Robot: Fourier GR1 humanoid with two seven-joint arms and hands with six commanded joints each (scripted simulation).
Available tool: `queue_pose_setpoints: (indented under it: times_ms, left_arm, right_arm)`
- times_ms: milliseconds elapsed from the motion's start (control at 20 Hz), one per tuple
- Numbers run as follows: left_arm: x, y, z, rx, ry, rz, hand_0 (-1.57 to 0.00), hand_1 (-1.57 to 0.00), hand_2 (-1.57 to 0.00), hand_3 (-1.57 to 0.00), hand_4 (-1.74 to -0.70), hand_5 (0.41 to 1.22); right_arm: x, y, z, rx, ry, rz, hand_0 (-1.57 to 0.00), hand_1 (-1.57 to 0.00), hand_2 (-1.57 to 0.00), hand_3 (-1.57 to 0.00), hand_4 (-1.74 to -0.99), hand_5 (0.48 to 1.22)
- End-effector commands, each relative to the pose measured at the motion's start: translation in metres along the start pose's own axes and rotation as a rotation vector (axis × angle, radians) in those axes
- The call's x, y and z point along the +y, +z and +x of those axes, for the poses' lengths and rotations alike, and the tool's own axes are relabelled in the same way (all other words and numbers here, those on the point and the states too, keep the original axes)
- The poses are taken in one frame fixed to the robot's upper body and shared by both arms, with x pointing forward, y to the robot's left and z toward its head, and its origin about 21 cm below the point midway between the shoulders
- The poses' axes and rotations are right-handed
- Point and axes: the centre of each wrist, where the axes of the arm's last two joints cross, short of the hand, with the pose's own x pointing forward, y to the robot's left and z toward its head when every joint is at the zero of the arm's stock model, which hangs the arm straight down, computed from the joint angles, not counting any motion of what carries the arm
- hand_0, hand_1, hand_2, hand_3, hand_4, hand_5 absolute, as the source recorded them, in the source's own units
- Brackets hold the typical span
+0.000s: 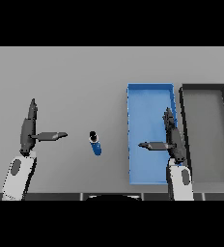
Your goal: Pick up the blue pipe and place it into the blue bin.
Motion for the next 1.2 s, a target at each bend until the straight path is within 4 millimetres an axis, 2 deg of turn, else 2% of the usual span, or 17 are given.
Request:
queue_pose_setpoints:
  times_ms: [0,250,300,350,450,650,850,900,1050,1150]
  left_arm:
    - [0.0,0.0,0.0,-0.005,0.0,0.001,0.0,0.0,0.0,0.0,-0.97,0.593]
    - [-0.001,0.003,-0.001,-0.013,0.002,0.0,0.0,0.0,0.0,0.0,-0.97,0.593]
    - [0.015,0.011,-0.008,-0.041,-0.074,-0.112,0.0,0.0,0.0,0.0,-0.97,0.593]
    - [0.027,0.016,-0.013,-0.05,-0.12,-0.184,0.0,0.0,0.0,0.0,-0.96,0.592]
    - [0.039,0.015,-0.014,-0.07,-0.162,-0.257,0.0,0.0,0.0,0.0,-0.96,0.59]
    - [0.041,0.015,-0.011,-0.08,-0.148,-0.328,0.0,0.0,0.0,0.0,-0.96,0.593]
    - [0.044,0.03,-0.005,-0.085,-0.165,-0.48,0.0,0.0,0.0,0.0,-1.01,0.561]
    - [0.041,0.032,-0.004,-0.076,-0.173,-0.521,0.0,0.0,0.0,0.0,-1.03,0.549]
    - [0.011,0.043,-0.007,-0.039,-0.158,-0.656,0.0,0.0,0.0,0.0,-1.1,0.51]
    - [-0.002,0.049,-0.007,-0.031,-0.174,-0.702,0.0,0.0,0.0,0.0,-1.13,0.485]
  right_arm:
    - [0.0,0.0,0.0,0.0,0.0,-0.001,0.0,0.0,0.0,0.0,-1.205,0.629]
    - [0.005,0.002,0.0,-0.011,0.002,0.007,0.0,0.0,0.0,0.0,-1.205,0.629]
    - [-0.011,0.011,0.004,-0.094,0.141,0.029,0.0,0.0,0.0,0.0,-1.205,0.629]
    - [-0.017,0.02,0.005,-0.135,0.222,0.055,0.0,0.0,0.0,0.0,-1.201,0.628]
    - [-0.019,0.029,0.01,-0.154,0.285,0.092,0.0,0.0,0.0,0.0,-1.197,0.626]
    - [-0.015,0.029,0.016,-0.133,0.311,0.098,0.0,0.0,0.0,0.0,-1.203,0.625]
    - [-0.017,0.028,0.014,-0.128,0.324,0.107,0.0,0.0,0.0,0.0,-1.18,0.617]
    - [-0.02,0.027,0.015,-0.133,0.322,0.11,0.0,0.0,0.0,0.0,-1.179,0.616]
    - [-0.016,0.025,0.015,-0.126,0.318,0.112,0.0,0.0,0.0,0.0,-1.173,0.616]
    - [-0.018,0.028,0.017,-0.127,0.325,0.111,0.0,0.0,0.0,0.0,-1.174,0.618]
